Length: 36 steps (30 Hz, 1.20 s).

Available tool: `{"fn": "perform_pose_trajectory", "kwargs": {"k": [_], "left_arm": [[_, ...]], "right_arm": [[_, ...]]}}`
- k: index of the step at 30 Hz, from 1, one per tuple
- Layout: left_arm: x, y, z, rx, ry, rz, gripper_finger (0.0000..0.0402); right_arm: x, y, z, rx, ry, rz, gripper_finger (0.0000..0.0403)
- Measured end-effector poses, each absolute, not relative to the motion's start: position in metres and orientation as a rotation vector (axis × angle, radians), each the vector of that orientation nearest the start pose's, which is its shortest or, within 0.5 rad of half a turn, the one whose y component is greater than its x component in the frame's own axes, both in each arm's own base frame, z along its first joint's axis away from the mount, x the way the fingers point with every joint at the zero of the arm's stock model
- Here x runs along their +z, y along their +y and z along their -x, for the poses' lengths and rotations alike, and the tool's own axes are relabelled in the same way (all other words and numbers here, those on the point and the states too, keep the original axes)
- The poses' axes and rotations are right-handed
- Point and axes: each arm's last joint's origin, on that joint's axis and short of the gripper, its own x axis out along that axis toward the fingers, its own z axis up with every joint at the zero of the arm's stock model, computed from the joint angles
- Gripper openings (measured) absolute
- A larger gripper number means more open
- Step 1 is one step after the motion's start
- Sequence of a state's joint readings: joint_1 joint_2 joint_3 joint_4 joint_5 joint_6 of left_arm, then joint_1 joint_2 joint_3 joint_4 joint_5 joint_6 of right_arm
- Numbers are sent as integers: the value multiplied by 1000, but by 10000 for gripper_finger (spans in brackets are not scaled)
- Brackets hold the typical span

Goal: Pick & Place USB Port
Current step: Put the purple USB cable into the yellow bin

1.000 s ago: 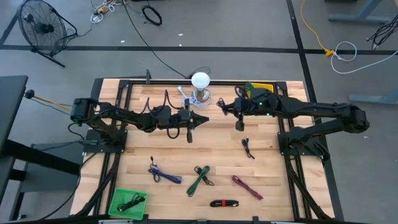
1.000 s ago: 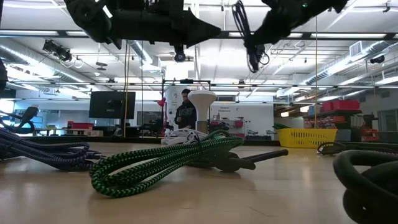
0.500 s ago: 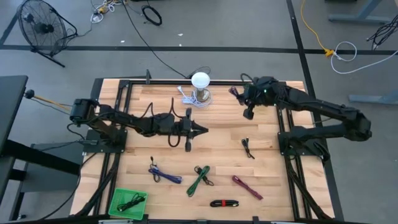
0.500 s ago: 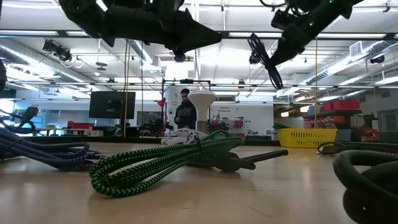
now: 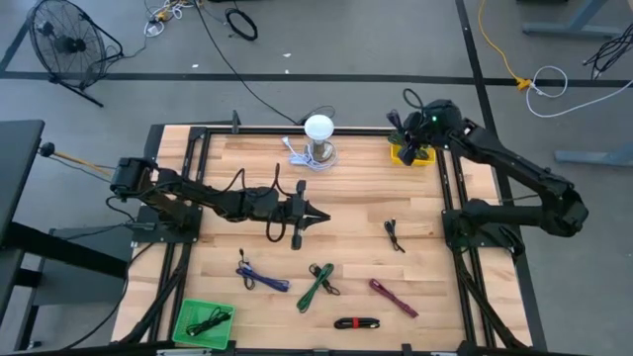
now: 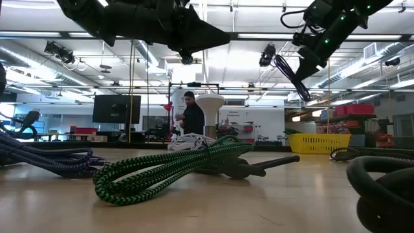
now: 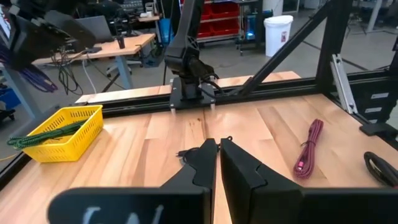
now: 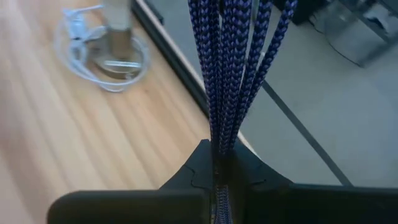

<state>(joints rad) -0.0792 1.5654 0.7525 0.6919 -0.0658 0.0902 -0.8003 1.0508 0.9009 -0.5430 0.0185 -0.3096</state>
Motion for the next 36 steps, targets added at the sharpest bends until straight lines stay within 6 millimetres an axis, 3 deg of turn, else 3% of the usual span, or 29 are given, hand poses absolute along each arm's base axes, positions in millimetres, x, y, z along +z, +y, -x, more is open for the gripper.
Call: {"fn": "perform_pose_trajectory", "kwargs": {"k": [17,36], "left_arm": [[213,-24,-325,-21,185,-104,28],[209,-24,-324,-23,228,-107,28]], "right_arm": [[290,-172,-124,-1055,887,-23,15],[250,-203,-141,-1102,1113,-27,14]]}}
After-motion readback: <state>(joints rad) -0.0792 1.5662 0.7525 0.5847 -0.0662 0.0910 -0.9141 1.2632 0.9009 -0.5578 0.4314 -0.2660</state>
